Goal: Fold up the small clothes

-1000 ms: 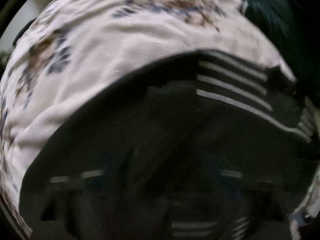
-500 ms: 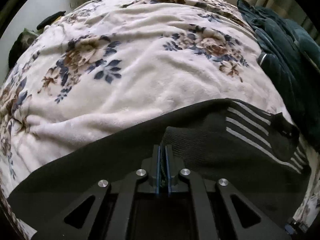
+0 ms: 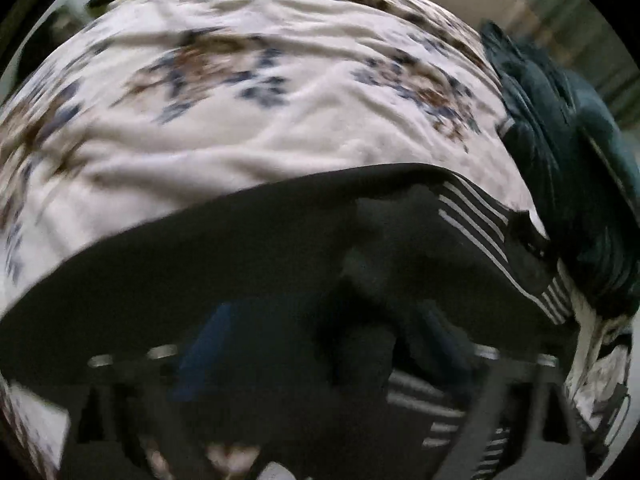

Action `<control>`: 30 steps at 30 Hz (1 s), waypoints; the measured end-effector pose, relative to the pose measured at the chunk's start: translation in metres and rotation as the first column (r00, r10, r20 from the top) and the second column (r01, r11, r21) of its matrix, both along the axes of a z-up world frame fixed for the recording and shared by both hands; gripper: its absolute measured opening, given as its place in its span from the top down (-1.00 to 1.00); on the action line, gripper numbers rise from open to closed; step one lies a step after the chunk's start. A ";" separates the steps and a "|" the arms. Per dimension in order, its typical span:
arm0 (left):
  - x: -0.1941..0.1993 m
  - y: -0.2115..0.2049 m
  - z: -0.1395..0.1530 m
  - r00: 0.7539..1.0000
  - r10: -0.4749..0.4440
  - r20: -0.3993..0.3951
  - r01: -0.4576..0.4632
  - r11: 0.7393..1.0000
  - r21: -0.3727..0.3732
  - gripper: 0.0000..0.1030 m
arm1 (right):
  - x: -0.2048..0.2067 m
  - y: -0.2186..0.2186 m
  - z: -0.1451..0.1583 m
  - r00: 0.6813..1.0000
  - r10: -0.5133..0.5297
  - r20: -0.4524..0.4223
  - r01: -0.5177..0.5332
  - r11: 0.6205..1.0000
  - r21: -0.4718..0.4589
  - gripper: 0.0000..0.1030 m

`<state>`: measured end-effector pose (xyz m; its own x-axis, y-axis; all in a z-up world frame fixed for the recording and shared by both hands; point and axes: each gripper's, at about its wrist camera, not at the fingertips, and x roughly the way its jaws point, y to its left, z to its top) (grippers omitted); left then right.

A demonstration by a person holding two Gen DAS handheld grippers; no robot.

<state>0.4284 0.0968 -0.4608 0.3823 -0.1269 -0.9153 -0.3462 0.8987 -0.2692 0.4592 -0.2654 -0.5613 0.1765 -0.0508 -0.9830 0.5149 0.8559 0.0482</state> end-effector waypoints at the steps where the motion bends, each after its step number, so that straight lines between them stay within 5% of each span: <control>1: -0.014 0.008 0.003 0.999 0.038 -0.002 -0.039 0.999 -0.003 -0.88 | 0.002 0.013 0.003 0.999 0.032 -0.007 -0.033 0.999 -0.036 -1.00; 4: -0.056 0.035 0.008 0.986 0.169 -0.013 -0.169 0.985 -0.019 -0.88 | 0.005 0.047 0.012 0.995 0.101 -0.003 -0.101 0.993 -0.066 -1.00; 7: -0.105 0.073 0.004 0.940 0.338 -0.052 -0.341 0.938 -0.065 -0.88 | 0.002 0.081 0.013 0.987 0.163 -0.002 -0.163 0.985 -0.050 -1.00; 13: -0.192 0.164 -0.040 0.743 0.644 -0.185 -0.670 0.713 -0.209 -0.87 | -0.023 0.150 0.003 0.963 0.268 -0.031 -0.269 0.963 -0.014 -1.00; 16: -0.213 0.205 -0.056 0.630 0.757 -0.172 -0.768 0.577 -0.277 -0.84 | -0.043 0.178 -0.005 0.955 0.288 -0.067 -0.289 0.957 -0.004 -1.00; 18: -0.216 0.225 -0.059 0.576 0.804 -0.145 -0.801 0.520 -0.297 -0.66 | -0.052 0.187 -0.009 0.951 0.297 -0.082 -0.298 0.955 0.003 -1.00; 19: -0.214 0.232 -0.059 0.568 0.813 -0.128 -0.803 0.515 -0.299 -0.32 | -0.056 0.190 -0.011 0.950 0.299 -0.090 -0.300 0.954 0.001 -1.00; 20: -0.209 0.240 -0.056 0.573 0.813 -0.105 -0.801 0.528 -0.281 0.41 | -0.060 0.192 -0.013 0.948 0.301 -0.102 -0.303 0.953 -0.009 -1.00; 21: -0.205 0.243 -0.054 0.581 0.808 -0.101 -0.799 0.541 -0.262 0.80 | -0.063 0.194 -0.015 0.947 0.302 -0.109 -0.305 0.952 -0.013 -1.00; 23: -0.203 0.247 -0.042 0.593 0.803 -0.062 -0.786 0.561 -0.258 0.88 | -0.067 0.193 -0.021 0.947 0.293 -0.129 -0.298 0.955 -0.017 -1.00; 28: -0.215 0.229 0.014 0.663 0.742 0.099 -0.695 0.659 -0.289 0.90 | -0.074 0.186 -0.028 0.950 0.271 -0.153 -0.275 0.961 -0.005 -1.00; 30: -0.228 0.222 0.013 0.684 0.724 0.094 -0.678 0.678 -0.286 0.89 | -0.075 0.183 -0.029 0.951 0.268 -0.155 -0.272 0.962 -0.009 -1.00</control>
